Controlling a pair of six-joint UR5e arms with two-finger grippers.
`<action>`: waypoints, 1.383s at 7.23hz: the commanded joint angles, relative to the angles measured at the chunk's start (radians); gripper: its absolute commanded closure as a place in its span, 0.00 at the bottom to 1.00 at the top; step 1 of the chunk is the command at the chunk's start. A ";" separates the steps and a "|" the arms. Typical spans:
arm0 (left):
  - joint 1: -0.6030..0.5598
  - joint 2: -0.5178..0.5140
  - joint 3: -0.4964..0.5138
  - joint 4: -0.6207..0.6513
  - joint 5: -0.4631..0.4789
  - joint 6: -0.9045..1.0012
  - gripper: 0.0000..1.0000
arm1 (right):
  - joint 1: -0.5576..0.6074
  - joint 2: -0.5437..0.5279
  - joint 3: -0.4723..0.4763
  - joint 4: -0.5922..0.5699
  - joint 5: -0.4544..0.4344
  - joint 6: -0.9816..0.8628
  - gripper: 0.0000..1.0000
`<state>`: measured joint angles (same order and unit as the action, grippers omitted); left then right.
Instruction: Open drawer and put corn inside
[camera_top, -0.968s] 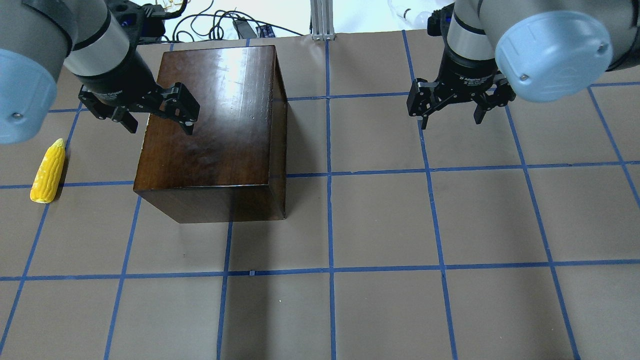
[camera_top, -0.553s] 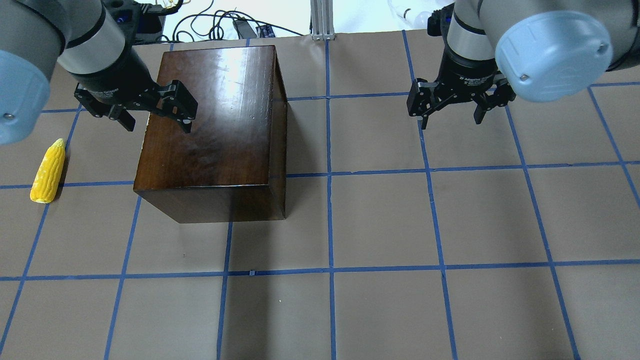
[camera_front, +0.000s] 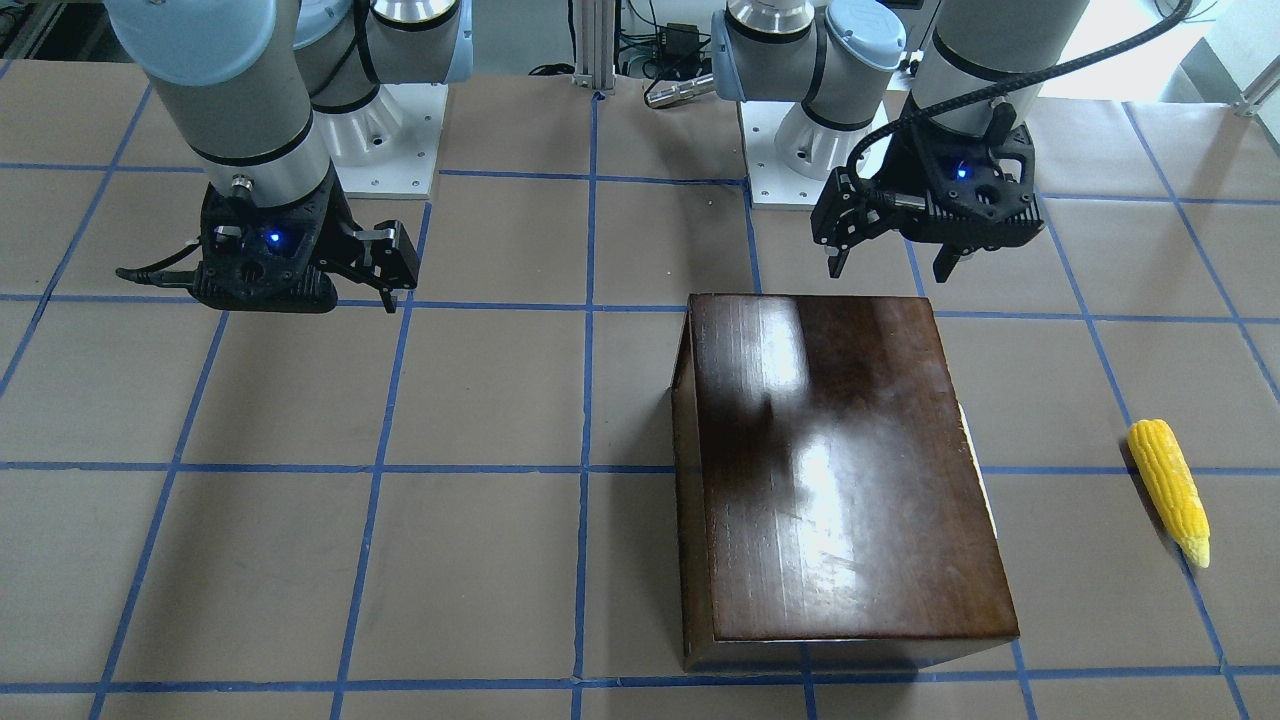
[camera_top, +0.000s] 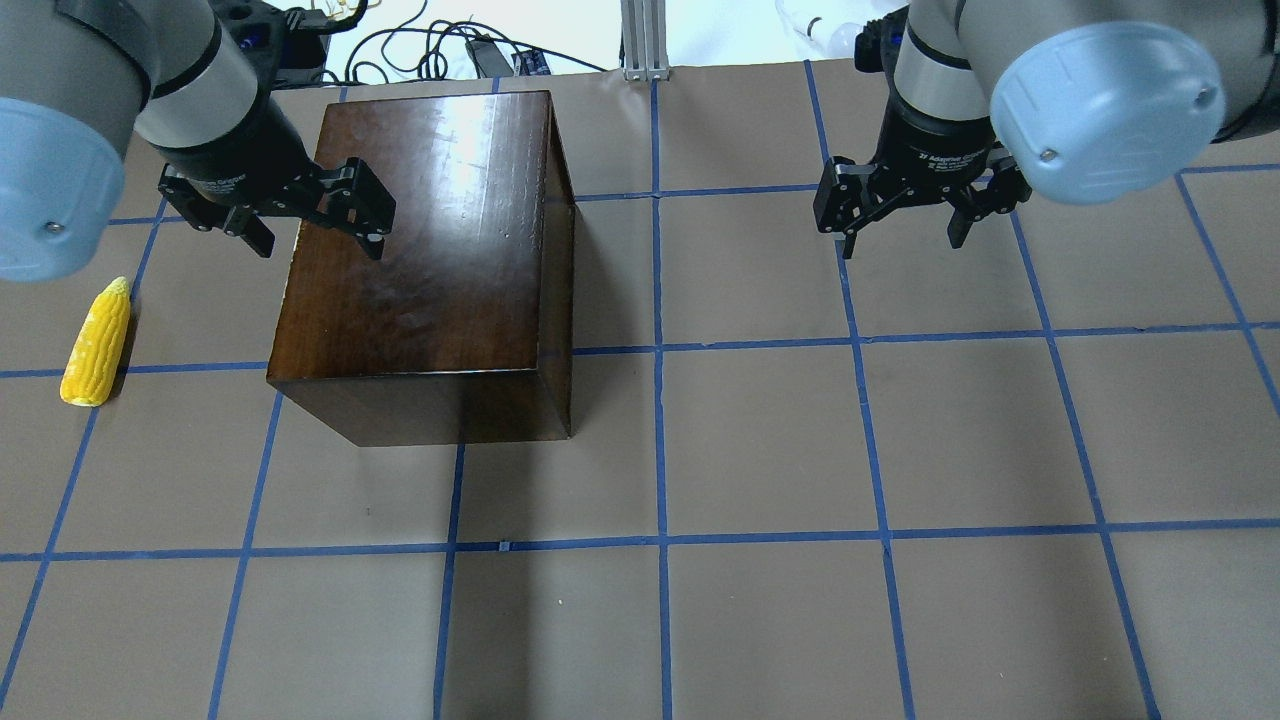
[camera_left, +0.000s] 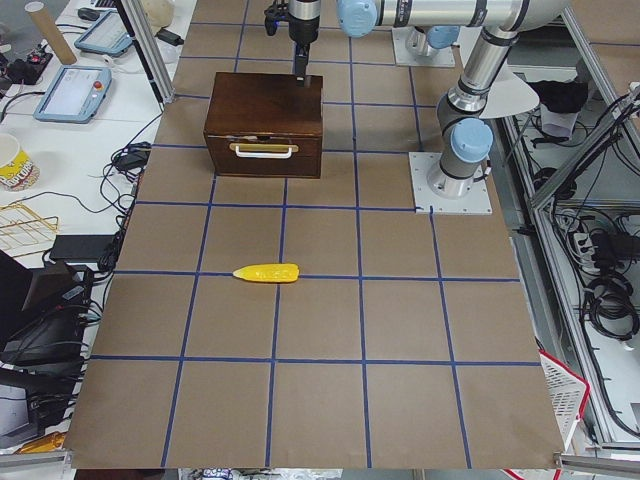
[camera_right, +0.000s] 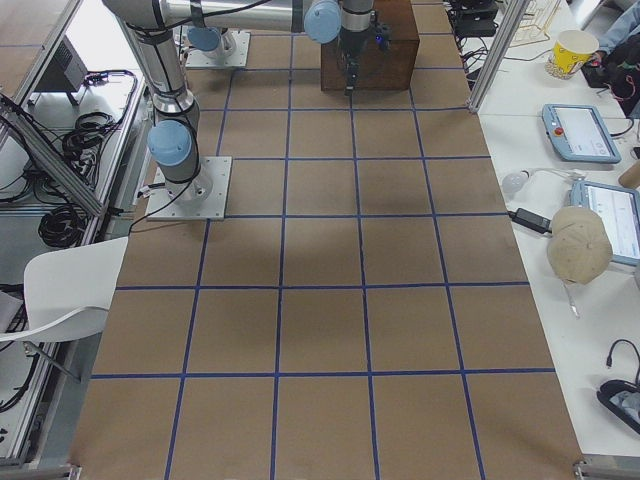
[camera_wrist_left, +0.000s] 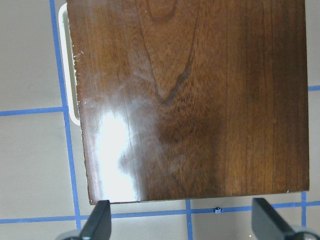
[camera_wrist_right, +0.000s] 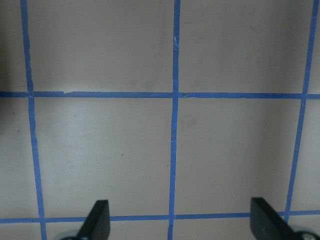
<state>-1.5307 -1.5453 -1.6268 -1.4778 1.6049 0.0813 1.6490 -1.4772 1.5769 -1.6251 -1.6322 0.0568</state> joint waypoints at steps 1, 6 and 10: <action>0.116 -0.004 0.008 0.004 -0.054 0.011 0.00 | 0.000 0.000 0.000 0.001 0.000 0.000 0.00; 0.399 -0.082 0.008 0.016 -0.258 0.310 0.00 | 0.000 0.000 0.000 0.001 -0.003 0.000 0.00; 0.399 -0.209 -0.002 0.169 -0.261 0.412 0.00 | 0.000 0.000 0.000 0.001 0.000 0.000 0.00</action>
<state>-1.1326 -1.7202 -1.6308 -1.3377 1.3450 0.4581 1.6490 -1.4772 1.5769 -1.6245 -1.6334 0.0568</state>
